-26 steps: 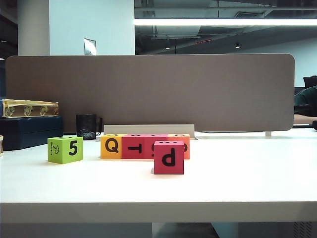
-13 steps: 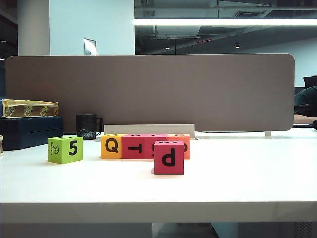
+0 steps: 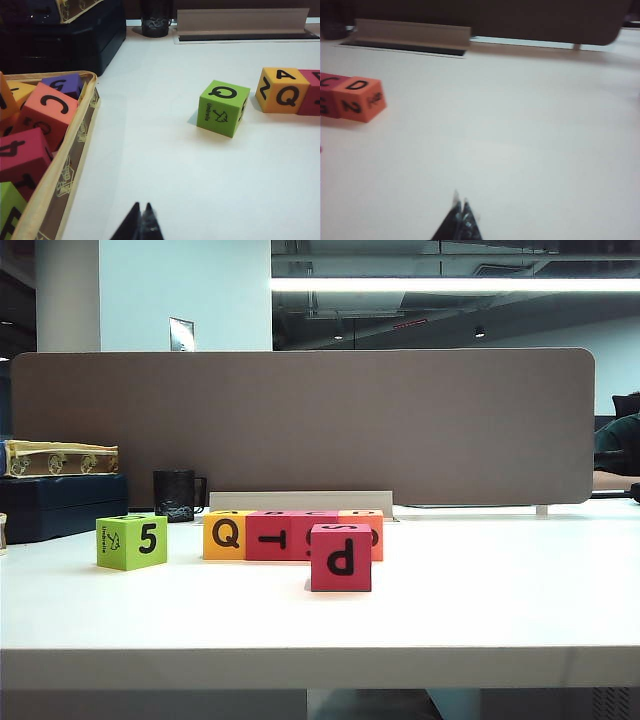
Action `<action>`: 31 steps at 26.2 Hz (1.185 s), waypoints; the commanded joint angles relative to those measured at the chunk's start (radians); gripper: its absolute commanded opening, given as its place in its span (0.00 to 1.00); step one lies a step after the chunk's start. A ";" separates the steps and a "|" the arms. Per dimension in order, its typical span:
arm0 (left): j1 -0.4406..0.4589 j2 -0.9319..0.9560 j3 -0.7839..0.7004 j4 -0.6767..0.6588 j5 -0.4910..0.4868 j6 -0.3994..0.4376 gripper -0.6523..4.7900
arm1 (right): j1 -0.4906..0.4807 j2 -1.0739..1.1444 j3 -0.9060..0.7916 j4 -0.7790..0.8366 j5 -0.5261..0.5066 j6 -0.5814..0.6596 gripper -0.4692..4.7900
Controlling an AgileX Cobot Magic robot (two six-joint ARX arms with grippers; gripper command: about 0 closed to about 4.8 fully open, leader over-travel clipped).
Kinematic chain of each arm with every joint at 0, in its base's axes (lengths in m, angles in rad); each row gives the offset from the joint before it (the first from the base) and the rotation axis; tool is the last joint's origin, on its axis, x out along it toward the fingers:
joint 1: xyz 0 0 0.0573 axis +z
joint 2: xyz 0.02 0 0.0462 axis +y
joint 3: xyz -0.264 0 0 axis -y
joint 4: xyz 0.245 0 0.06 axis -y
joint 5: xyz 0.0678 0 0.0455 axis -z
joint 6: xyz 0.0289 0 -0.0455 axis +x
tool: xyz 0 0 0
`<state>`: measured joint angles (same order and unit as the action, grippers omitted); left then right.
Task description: Select the appropriate blocks from the scattered letter blocks on the table and arrange them in a row to spell out "ABCD".
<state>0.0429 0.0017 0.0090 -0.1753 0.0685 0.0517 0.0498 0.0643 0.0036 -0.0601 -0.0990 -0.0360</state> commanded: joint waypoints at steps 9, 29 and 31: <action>0.001 0.001 0.001 -0.003 0.003 0.000 0.11 | 0.000 -0.067 -0.003 -0.125 0.124 0.044 0.09; 0.001 0.001 0.001 -0.003 0.003 0.000 0.11 | 0.001 -0.067 -0.003 -0.123 0.123 0.046 0.09; 0.001 0.001 0.001 -0.003 0.003 0.000 0.11 | 0.001 -0.067 -0.003 -0.123 0.123 0.046 0.09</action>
<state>0.0429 0.0017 0.0090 -0.1753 0.0689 0.0517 0.0502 0.0082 0.0036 -0.1905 0.0196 0.0067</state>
